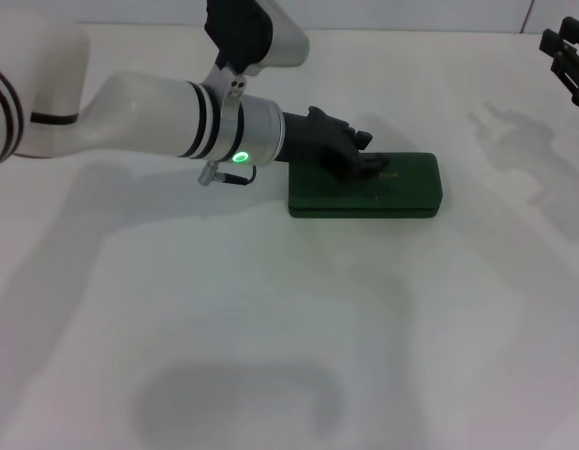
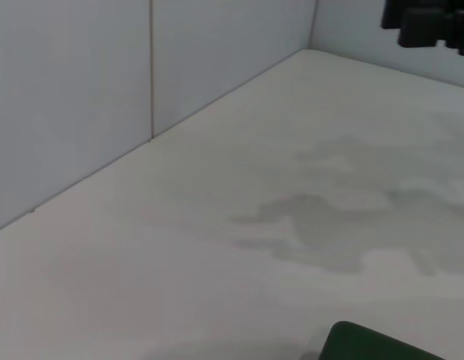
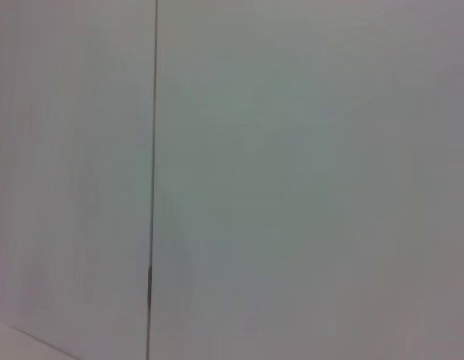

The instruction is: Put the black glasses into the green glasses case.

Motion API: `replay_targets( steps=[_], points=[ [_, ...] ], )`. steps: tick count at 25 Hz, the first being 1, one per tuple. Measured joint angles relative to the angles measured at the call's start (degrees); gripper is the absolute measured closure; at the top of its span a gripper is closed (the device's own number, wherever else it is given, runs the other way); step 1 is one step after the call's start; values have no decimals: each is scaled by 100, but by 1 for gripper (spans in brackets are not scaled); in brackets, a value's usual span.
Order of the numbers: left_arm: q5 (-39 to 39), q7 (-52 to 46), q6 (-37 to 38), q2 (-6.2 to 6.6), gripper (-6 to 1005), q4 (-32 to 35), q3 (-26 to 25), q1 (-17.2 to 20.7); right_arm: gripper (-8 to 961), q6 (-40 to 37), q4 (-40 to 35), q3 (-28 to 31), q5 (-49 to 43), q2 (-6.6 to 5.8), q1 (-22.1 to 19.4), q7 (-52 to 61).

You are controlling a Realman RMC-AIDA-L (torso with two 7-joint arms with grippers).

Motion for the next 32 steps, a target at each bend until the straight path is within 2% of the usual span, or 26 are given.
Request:
replay_targets(
  steps=[4,7,10,11,13,16,19,23,30,32],
  points=[
    [-138,237,72,0,591,5,-24,85,606,-21,0,-14,-26,2,11,0],
    [-688,776,701,29,587,-74,-59,233,599,-261,-26,-168,-168,-14,19,3],
    [-1432,1301,2139,151,576,-397,-51,536,593,-826,-81,-239,-580,-24,92,31],
    [-1432,1301,2139,151,573,-397,-51,536,591,-826,-81,-239,-580,-24,92,31],
    [-2055,1530,4008,372,566,-864,-27,984,587,-1424,-68,-264,-840,-24,208,35],
    [-2376,1608,4937,536,556,-1089,-22,1418,581,-1786,51,-546,-864,6,413,59],
    [-2440,2005,5443,659,479,-1128,-5,1862,574,-1845,116,-933,-864,24,581,77],
    [-2256,2518,5940,683,376,-1153,2,2221,566,-1822,190,-1397,-873,0,810,93],
    [-2248,2711,6067,656,126,-1204,4,2477,321,-1817,338,-1492,-881,25,961,98],
    [-2201,2784,6085,654,118,-1206,4,2522,264,-1816,385,-1563,-906,32,1029,98]
  ],
)
